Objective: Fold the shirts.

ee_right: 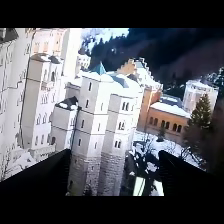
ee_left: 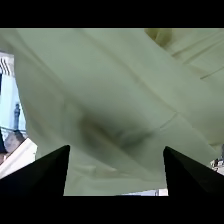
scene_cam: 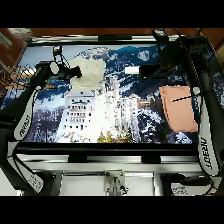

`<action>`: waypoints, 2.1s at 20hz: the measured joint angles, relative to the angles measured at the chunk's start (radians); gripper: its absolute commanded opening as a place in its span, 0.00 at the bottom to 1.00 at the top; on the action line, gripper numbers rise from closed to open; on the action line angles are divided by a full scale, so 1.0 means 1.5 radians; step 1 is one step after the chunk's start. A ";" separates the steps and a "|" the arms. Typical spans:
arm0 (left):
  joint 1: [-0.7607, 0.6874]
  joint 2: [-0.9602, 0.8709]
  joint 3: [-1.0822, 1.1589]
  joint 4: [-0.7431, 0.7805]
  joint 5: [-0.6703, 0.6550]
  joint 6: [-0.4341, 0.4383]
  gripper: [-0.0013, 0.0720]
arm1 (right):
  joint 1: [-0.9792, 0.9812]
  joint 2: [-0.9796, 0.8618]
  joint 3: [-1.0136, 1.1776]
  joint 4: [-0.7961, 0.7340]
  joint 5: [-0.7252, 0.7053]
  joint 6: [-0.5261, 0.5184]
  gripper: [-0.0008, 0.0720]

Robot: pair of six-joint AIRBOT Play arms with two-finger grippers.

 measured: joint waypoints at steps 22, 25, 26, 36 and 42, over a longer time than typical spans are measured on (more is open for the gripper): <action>-0.101 0.279 0.009 -0.024 0.021 0.121 0.05 | 0.000 0.049 0.035 -0.019 0.075 -0.001 0.92; -0.146 0.411 0.009 -0.023 -0.014 0.134 0.05 | 0.000 0.130 0.051 -0.074 0.076 -0.001 0.92; -0.161 0.443 0.009 -0.023 -0.033 0.135 0.05 | 0.000 0.163 0.054 -0.094 0.078 -0.001 0.92; -0.322 0.530 -0.233 -0.020 -0.198 0.068 0.06 | 0.000 0.359 0.053 -0.139 -0.074 0.028 0.92; -0.311 0.537 -0.376 -0.022 -0.183 -0.051 1.00 | 0.000 0.348 -0.059 -0.066 -0.153 0.026 0.92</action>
